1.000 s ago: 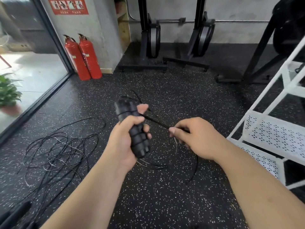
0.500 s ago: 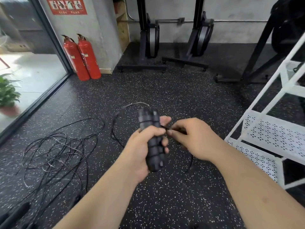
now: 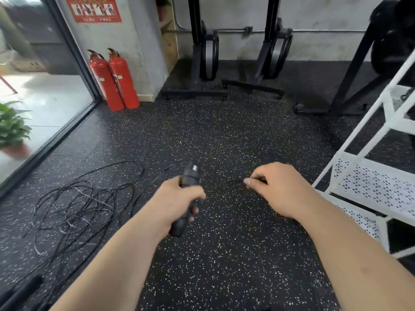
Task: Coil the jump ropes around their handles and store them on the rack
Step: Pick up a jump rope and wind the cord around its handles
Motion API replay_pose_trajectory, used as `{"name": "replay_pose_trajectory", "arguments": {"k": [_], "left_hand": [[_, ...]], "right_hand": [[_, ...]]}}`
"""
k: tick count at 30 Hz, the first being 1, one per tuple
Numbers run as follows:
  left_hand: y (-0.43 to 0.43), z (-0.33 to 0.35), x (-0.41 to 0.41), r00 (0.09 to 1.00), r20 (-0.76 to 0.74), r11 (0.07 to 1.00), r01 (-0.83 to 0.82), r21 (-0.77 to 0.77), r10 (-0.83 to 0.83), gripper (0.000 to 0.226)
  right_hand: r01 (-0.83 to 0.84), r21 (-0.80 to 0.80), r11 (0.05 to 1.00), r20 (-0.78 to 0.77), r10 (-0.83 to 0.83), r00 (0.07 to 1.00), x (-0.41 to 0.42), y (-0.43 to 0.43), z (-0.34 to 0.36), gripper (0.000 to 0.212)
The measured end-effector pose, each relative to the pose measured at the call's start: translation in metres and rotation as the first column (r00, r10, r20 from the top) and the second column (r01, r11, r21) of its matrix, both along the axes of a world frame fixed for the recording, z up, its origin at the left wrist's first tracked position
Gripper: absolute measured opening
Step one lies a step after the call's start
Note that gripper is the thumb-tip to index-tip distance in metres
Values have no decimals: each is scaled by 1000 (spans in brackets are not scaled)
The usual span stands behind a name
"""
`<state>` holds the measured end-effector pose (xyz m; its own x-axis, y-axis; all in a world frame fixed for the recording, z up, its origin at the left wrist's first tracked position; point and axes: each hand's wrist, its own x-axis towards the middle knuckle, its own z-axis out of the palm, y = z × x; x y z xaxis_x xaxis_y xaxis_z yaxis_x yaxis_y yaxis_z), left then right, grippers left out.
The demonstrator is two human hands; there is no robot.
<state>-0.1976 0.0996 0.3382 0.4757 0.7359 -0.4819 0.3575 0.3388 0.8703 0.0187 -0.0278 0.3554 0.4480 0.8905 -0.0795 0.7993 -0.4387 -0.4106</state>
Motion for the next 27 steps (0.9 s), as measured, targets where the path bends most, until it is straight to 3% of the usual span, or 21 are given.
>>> {"name": "replay_pose_trajectory", "arguments": {"k": [3, 6, 11, 15, 17, 19, 23, 27], "left_hand": [[-9, -7, 4, 956, -269, 885, 225, 408, -119, 27], [-17, -2, 6, 894, -439, 672, 379, 636, -90, 46], [-22, 2, 6, 874, -484, 469, 449, 760, -53, 60], [-21, -1, 7, 859, -509, 403, 487, 775, -58, 65], [-23, -1, 8, 858, -508, 386, 494, 779, -72, 65], [-25, -1, 9, 875, -469, 424, 473, 772, -122, 61], [-20, -2, 11, 950, -230, 685, 311, 659, -210, 46], [-18, -2, 13, 970, 100, 887, 157, 434, -220, 28]], "right_hand": [[-19, -74, 997, 15, 20, 1000, -5, 1, -5, 22], [-19, -96, 995, 32, 22, 999, -10, 1, -9, 29], [-29, -14, 999, 95, 30, 995, -13, -1, -4, 33], [18, 148, 989, 52, -26, 998, -16, 3, 1, 44], [-29, 209, 978, 36, 22, 999, -18, 3, 3, 48], [-118, 222, 968, 5, 119, 993, -18, 2, 5, 47], [-177, 235, 956, -104, 206, 973, -15, 0, 6, 9], [-136, 327, 935, -182, 204, 962, -15, 3, 11, 16]]}}
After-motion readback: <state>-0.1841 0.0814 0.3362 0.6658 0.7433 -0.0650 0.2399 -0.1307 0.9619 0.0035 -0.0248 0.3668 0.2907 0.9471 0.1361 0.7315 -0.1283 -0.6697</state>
